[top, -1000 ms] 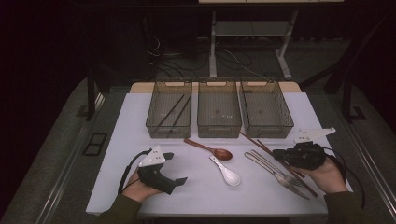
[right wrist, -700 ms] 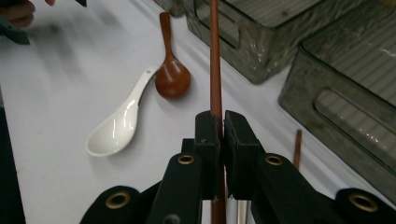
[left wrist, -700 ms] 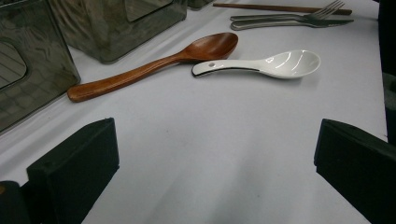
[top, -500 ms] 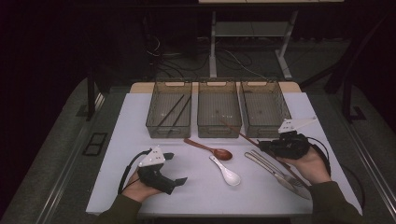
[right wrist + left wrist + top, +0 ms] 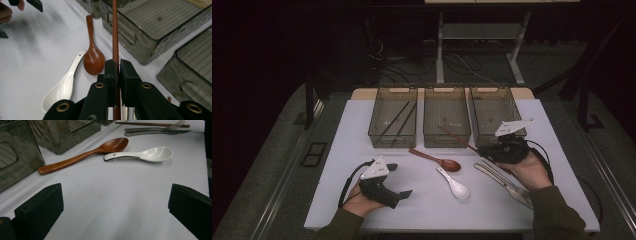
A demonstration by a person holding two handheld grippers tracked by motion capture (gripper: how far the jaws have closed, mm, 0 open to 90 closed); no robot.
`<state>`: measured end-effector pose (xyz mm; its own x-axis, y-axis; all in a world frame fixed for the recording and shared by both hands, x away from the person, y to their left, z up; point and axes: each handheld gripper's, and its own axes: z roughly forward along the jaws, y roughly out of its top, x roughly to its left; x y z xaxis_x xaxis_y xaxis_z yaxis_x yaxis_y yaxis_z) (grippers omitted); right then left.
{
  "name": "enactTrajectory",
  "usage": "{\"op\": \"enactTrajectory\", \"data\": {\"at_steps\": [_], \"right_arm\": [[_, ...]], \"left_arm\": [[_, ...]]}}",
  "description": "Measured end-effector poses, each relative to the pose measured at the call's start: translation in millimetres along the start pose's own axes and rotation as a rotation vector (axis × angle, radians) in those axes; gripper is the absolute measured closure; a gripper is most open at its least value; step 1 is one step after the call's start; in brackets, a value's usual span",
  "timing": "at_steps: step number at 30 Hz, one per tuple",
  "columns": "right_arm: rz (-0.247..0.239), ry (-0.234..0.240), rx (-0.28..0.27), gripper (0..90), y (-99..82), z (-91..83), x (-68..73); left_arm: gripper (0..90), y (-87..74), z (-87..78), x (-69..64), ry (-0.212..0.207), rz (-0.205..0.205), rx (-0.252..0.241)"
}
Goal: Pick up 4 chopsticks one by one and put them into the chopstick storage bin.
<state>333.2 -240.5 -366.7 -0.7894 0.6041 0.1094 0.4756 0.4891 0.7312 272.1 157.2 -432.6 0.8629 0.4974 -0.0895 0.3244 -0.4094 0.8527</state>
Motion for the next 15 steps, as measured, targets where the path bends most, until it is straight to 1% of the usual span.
{"op": "enactTrajectory", "data": {"at_steps": [4, 6, 15], "right_arm": [[0.016, -0.001, 0.001, 84.4, 9.8, 8.2, -1.9], [0.012, 0.007, -0.009, 84.4, 15.0, 11.8, -3.5], [0.020, -0.012, 0.008, 84.4, 41.4, 30.0, -3.8]], "left_arm": [[0.0, 0.0, -0.3, 0.0, 0.000, 0.002, 0.001], [0.0, 0.2, -0.5, 0.1, 0.001, 0.004, 0.001], [0.0, 0.4, -1.4, 0.1, 0.006, 0.006, -0.007]]}}
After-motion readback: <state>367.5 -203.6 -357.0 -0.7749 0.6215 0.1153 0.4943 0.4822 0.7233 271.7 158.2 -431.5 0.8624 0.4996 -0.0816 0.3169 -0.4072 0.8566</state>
